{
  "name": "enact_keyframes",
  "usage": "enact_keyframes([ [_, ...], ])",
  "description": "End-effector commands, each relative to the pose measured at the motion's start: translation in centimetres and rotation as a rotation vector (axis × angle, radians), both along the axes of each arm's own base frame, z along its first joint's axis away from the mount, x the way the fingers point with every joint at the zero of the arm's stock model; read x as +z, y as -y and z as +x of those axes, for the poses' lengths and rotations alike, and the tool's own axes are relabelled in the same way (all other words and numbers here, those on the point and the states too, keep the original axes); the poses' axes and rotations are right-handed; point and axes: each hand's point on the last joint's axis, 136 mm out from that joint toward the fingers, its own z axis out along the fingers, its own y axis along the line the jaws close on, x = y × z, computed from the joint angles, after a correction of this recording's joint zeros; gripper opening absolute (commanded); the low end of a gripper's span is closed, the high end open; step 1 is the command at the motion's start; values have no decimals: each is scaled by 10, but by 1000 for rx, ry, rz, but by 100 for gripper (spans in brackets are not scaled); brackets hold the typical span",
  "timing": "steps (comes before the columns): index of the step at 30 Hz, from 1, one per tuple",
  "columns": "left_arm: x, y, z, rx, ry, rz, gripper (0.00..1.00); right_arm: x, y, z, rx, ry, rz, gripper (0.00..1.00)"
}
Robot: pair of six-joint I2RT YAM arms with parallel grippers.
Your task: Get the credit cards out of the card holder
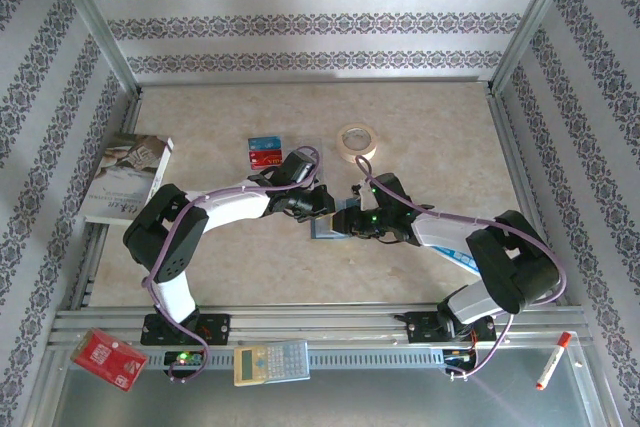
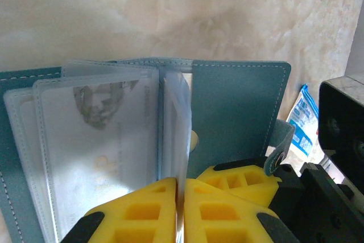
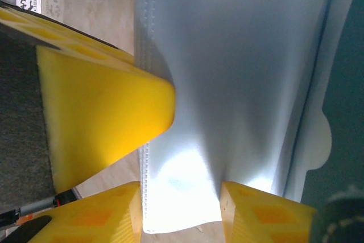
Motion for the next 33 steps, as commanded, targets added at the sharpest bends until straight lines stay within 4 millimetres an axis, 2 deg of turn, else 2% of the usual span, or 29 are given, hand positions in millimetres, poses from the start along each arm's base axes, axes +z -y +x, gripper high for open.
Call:
enact_keyframes([
  [1,8,2,8,13,10,-29,11,-15,11,1,-28,-11,-64,38],
  [7,4,0,7,16,3,-21,12,-16,18,4,-54,0,-83,31],
  [15,3,-2,7,23,5,-10,29,-12,19,5,-62,10,-72,22],
  [20,1,-11,7,39,12,28,39,-6,20,7,-76,27,-61,22],
  [25,2,-23,10,72,29,55,46,-4,31,10,-114,47,-85,22],
  [33,-1,-27,10,89,28,65,49,-4,49,12,-167,66,-127,26],
])
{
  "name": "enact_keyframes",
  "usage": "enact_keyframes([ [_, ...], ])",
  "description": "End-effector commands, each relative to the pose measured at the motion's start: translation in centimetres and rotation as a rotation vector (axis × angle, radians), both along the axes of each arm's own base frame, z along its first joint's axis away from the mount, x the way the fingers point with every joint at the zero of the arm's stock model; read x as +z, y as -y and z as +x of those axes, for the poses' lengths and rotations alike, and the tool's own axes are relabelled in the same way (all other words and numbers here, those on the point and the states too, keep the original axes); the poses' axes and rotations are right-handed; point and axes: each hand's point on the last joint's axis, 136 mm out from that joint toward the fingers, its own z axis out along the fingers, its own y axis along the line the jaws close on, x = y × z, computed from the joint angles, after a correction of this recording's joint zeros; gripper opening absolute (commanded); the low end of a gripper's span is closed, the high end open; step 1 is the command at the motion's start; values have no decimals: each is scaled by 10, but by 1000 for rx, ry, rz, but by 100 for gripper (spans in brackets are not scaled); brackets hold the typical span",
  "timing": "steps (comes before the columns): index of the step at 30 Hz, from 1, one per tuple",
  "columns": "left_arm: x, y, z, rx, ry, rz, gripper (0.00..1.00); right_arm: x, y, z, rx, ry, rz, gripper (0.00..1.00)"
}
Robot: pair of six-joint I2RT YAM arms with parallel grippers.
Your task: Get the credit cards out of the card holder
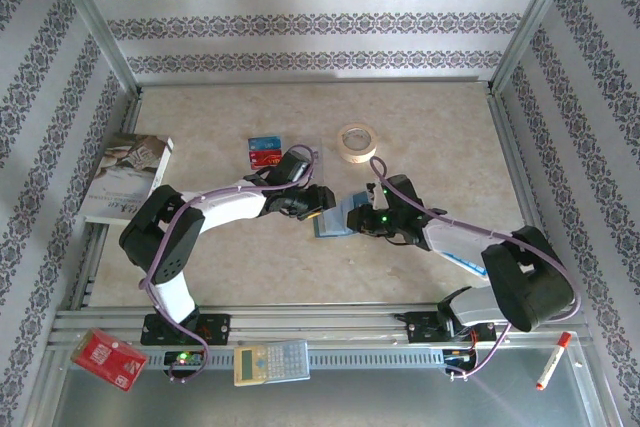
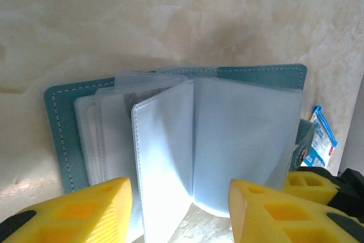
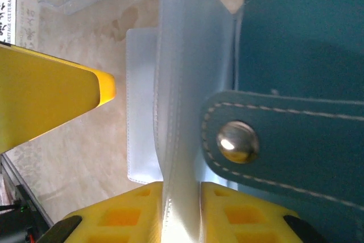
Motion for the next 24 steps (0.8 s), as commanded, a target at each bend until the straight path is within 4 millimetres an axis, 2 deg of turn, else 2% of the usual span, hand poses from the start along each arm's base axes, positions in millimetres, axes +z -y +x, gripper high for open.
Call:
enact_keyframes([
  [1,4,-10,2,26,7,13,49,-5,13,-1,-30,11,-46,27],
  [8,8,-8,2,22,12,1,50,-6,19,0,-51,7,-60,34],
  [11,13,-9,3,25,23,3,50,1,26,4,-89,30,-92,36],
  [17,13,-14,2,28,31,29,50,43,65,16,-218,188,-248,42],
  [20,10,-20,4,48,25,51,50,60,60,17,-148,237,-313,45],
  [24,7,-39,9,115,21,69,51,55,32,13,7,199,-414,46],
])
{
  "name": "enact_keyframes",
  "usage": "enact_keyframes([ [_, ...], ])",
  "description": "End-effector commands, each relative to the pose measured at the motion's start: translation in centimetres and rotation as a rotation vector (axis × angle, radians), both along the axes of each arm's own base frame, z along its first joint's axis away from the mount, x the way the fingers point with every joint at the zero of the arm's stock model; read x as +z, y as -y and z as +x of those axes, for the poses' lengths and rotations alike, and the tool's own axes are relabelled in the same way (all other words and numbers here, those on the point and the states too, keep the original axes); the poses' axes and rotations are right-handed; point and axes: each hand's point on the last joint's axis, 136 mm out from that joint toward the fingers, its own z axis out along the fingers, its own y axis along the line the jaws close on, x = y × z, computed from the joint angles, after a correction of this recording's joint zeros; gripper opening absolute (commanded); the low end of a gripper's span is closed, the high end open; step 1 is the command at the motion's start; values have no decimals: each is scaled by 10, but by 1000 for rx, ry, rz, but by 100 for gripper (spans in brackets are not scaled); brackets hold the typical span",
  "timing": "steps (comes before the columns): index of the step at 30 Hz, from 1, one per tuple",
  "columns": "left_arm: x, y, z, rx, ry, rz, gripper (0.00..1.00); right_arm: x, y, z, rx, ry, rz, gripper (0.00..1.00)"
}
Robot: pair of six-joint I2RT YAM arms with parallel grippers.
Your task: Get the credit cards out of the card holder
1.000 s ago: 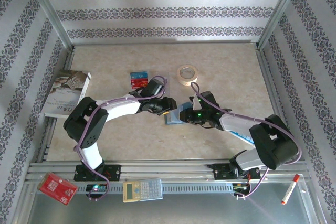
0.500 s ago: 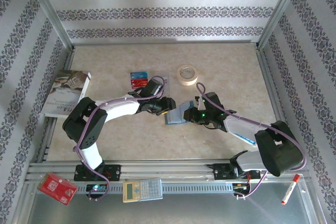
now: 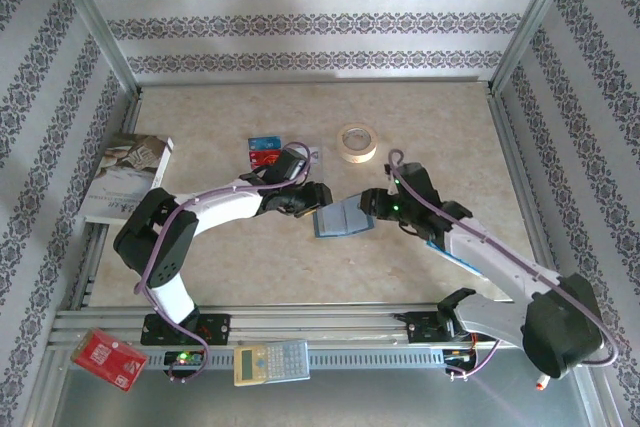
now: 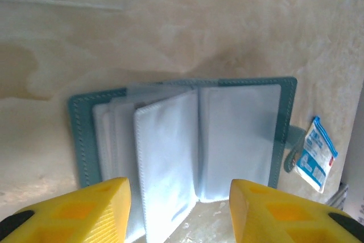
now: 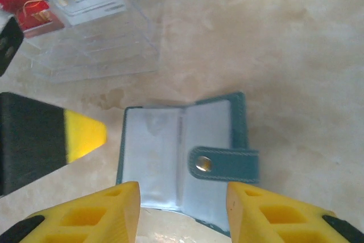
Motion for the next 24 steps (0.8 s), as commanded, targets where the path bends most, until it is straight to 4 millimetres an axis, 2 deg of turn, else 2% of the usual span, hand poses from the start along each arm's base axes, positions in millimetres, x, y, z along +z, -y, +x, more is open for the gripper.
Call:
enact_keyframes([
  [1,-1,-30,2,87,-6,44,53,-24,-12,-13,120,-86,-190,47],
  [5,-3,-51,2,168,-8,38,55,-44,-44,-17,217,-155,-246,50],
  [7,-2,-55,2,185,-5,23,55,-56,-53,-19,238,-199,-241,52],
  [13,-4,-48,-1,148,-22,-3,56,-93,-63,-23,271,-315,-258,59],
  [19,-6,-43,-1,130,-34,-27,56,-121,-55,-26,248,-393,-306,60],
  [24,-5,-39,-2,115,-35,-43,56,-137,-43,-31,214,-449,-303,48],
])
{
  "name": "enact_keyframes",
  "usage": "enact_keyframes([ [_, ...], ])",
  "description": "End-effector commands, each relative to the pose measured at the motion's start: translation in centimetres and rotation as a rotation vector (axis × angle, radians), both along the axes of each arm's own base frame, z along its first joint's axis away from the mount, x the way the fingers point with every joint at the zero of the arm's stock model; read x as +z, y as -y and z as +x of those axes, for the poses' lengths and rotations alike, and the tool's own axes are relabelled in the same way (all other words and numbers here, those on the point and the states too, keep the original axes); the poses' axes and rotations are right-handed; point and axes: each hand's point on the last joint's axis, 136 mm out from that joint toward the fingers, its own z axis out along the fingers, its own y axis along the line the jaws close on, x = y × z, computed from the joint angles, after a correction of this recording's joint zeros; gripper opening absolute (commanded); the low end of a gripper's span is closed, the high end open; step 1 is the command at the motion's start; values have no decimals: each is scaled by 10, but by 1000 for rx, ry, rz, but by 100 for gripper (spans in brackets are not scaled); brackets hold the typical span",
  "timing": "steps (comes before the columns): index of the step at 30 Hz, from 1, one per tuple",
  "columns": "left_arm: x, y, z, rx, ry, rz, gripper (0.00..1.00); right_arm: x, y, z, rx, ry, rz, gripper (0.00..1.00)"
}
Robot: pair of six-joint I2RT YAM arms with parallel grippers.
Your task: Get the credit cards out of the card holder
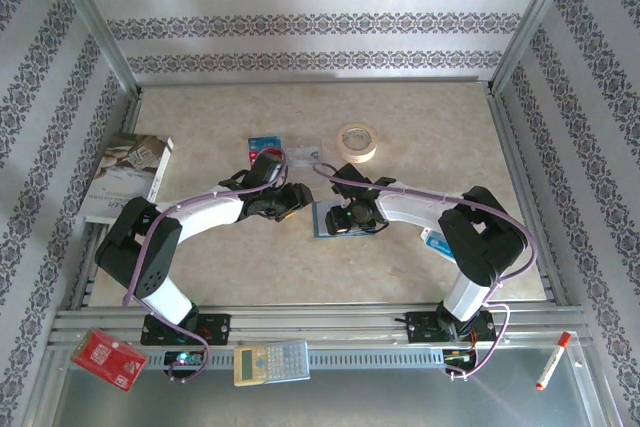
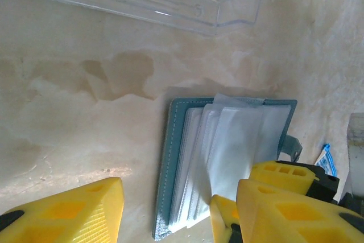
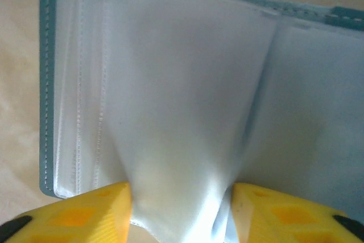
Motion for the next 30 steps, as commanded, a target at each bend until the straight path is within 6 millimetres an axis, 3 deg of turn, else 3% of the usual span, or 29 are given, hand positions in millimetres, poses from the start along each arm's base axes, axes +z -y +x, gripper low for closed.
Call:
enact_keyframes([
  [1,3,7,3,-7,1,-38,56,-25,14,-13,-24,-87,-26,46],
  [5,8,16,4,-34,2,-74,52,-24,18,-12,-41,-90,17,42],
  [9,14,33,2,-78,2,-117,38,-24,17,-12,-41,-96,62,34],
  [15,15,59,0,-138,-12,-139,29,-23,16,-11,-44,-93,86,30],
  [19,2,68,1,-146,-51,-128,22,-20,17,-10,-52,-85,107,29],
  [25,-12,81,11,-155,-79,-125,23,-8,18,-5,-76,-38,148,29],
  [30,-39,75,7,-141,-131,-70,23,11,23,2,-127,19,209,29],
])
